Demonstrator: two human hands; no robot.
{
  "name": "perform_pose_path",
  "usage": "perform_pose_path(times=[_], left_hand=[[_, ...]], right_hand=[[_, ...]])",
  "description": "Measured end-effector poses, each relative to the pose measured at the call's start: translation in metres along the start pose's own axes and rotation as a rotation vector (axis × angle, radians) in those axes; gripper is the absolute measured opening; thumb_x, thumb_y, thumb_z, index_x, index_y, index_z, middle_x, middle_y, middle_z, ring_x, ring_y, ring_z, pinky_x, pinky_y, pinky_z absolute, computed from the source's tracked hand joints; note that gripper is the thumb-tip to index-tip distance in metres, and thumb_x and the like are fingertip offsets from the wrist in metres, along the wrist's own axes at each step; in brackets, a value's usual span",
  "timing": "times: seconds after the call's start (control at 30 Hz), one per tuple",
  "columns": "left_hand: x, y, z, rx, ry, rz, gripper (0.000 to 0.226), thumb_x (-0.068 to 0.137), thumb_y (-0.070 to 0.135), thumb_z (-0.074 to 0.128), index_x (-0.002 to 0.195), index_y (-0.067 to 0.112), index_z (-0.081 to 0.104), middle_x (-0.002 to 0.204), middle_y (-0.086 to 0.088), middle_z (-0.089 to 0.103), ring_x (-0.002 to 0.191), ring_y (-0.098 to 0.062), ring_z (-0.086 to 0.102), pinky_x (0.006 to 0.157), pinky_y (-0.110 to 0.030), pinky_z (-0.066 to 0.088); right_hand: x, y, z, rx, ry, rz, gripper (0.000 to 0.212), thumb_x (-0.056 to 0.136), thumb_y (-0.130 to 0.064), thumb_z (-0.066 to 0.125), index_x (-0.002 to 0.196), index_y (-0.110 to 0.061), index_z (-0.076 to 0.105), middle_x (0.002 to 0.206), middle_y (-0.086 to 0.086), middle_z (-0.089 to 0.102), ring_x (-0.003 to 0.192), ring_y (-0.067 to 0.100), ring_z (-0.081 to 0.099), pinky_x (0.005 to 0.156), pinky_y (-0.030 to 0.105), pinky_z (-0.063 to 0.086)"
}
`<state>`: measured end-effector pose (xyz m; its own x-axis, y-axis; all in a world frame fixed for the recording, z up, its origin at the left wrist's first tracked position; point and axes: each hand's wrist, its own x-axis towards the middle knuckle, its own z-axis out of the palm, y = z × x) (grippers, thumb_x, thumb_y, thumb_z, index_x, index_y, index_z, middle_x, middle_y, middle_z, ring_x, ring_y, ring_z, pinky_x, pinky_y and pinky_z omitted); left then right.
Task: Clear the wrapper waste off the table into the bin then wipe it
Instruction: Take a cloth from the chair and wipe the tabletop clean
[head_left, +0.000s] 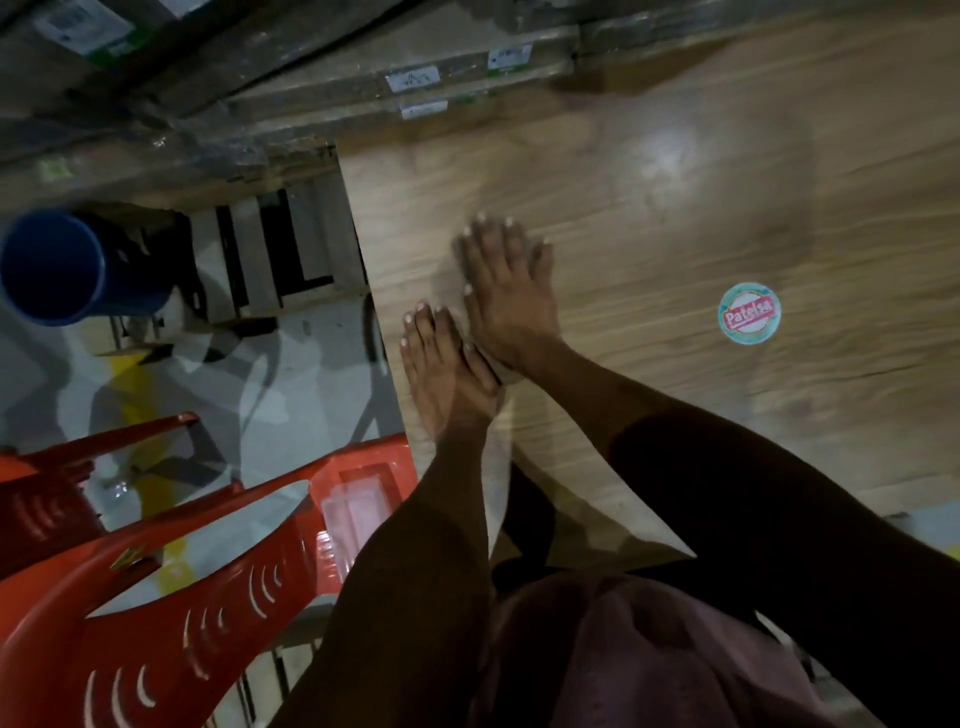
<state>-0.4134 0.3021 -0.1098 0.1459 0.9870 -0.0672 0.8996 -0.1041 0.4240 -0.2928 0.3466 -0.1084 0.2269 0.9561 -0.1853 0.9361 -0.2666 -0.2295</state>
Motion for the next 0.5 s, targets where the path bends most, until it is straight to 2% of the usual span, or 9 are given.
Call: perform_pose_path(times=[0.07, 0.13, 0.17, 0.2, 0.23, 0.3, 0.37, 0.4, 0.5], left_hand=[[0.003, 0.002, -0.005, 0.025, -0.002, -0.001, 0.057, 0.096, 0.025, 0.047, 0.149, 0.004, 0.043, 0.159, -0.019, 0.037, 0.151, -0.035, 0.028, 0.125, -0.045, 0.019], [0.018, 0.005, -0.012, 0.031, 0.013, -0.022, 0.046, 0.086, 0.024, 0.057, 0.128, 0.004, 0.055, 0.136, -0.019, 0.053, 0.129, -0.038, 0.046, 0.109, -0.047, 0.037], [0.032, 0.009, -0.015, 0.027, 0.016, -0.071, 0.041, 0.083, 0.025, 0.058, 0.12, 0.006, 0.056, 0.127, -0.017, 0.056, 0.12, -0.036, 0.048, 0.102, -0.047, 0.04], [0.046, 0.015, -0.018, 0.035, 0.005, -0.125, 0.042, 0.084, 0.027, 0.056, 0.121, 0.008, 0.055, 0.129, -0.015, 0.055, 0.118, -0.034, 0.046, 0.102, -0.047, 0.039], [0.058, 0.02, -0.019, 0.052, -0.011, -0.152, 0.047, 0.086, 0.029, 0.053, 0.128, 0.01, 0.053, 0.14, -0.013, 0.052, 0.122, -0.034, 0.043, 0.106, -0.047, 0.036], [0.075, 0.028, -0.015, 0.083, -0.044, -0.124, 0.059, 0.091, 0.032, 0.049, 0.147, 0.016, 0.041, 0.162, -0.01, 0.033, 0.136, -0.036, 0.032, 0.115, -0.049, 0.025], [0.083, 0.032, -0.007, 0.09, -0.077, -0.112, 0.063, 0.096, 0.032, 0.043, 0.157, 0.019, 0.03, 0.169, -0.008, 0.017, 0.149, -0.036, 0.019, 0.123, -0.05, 0.016], [0.086, 0.031, -0.003, 0.097, -0.088, -0.114, 0.062, 0.099, 0.033, 0.039, 0.158, 0.02, 0.027, 0.17, -0.007, 0.013, 0.154, -0.034, 0.012, 0.125, -0.05, 0.013], [0.089, 0.028, 0.001, 0.112, -0.077, -0.141, 0.056, 0.104, 0.033, 0.03, 0.159, 0.021, 0.025, 0.171, -0.005, 0.01, 0.158, -0.028, 0.002, 0.127, -0.048, 0.007]], right_hand=[[0.001, 0.007, 0.0, 0.008, -0.026, -0.176, 0.064, 0.107, -0.039, 0.029, 0.165, -0.019, 0.012, 0.173, 0.009, 0.007, 0.159, 0.036, 0.007, 0.122, 0.066, 0.012], [0.011, 0.019, -0.004, 0.02, 0.007, -0.196, 0.062, 0.107, -0.039, 0.029, 0.164, -0.018, 0.016, 0.173, 0.007, 0.01, 0.159, 0.034, 0.009, 0.123, 0.065, 0.012], [0.019, 0.026, -0.007, 0.004, 0.023, -0.163, 0.062, 0.107, -0.039, 0.028, 0.164, -0.018, 0.017, 0.173, 0.006, 0.011, 0.159, 0.033, 0.01, 0.122, 0.065, 0.012], [0.029, 0.032, -0.011, -0.001, 0.034, -0.102, 0.063, 0.107, -0.04, 0.026, 0.164, -0.018, 0.016, 0.173, 0.006, 0.011, 0.159, 0.033, 0.01, 0.122, 0.065, 0.012], [0.038, 0.037, -0.015, 0.009, 0.046, -0.017, 0.063, 0.107, -0.041, 0.024, 0.165, -0.018, 0.015, 0.173, 0.006, 0.009, 0.159, 0.034, 0.009, 0.123, 0.066, 0.011], [0.053, 0.038, -0.019, 0.044, 0.075, 0.18, 0.064, 0.107, -0.041, 0.021, 0.165, -0.016, 0.012, 0.173, 0.007, 0.006, 0.159, 0.035, 0.007, 0.122, 0.066, 0.007], [0.059, 0.025, -0.018, 0.051, 0.079, 0.264, 0.065, 0.106, -0.041, 0.021, 0.165, -0.015, 0.01, 0.173, 0.009, 0.004, 0.159, 0.038, 0.007, 0.121, 0.068, 0.006], [0.059, 0.017, -0.014, 0.026, 0.068, 0.205, 0.066, 0.105, -0.041, 0.022, 0.165, -0.015, 0.011, 0.173, 0.01, 0.004, 0.158, 0.039, 0.007, 0.121, 0.069, 0.007], [0.062, 0.012, -0.012, -0.014, 0.001, -0.164, 0.065, 0.104, -0.04, 0.028, 0.164, -0.018, 0.018, 0.173, 0.008, 0.01, 0.158, 0.035, 0.009, 0.12, 0.068, 0.011]])
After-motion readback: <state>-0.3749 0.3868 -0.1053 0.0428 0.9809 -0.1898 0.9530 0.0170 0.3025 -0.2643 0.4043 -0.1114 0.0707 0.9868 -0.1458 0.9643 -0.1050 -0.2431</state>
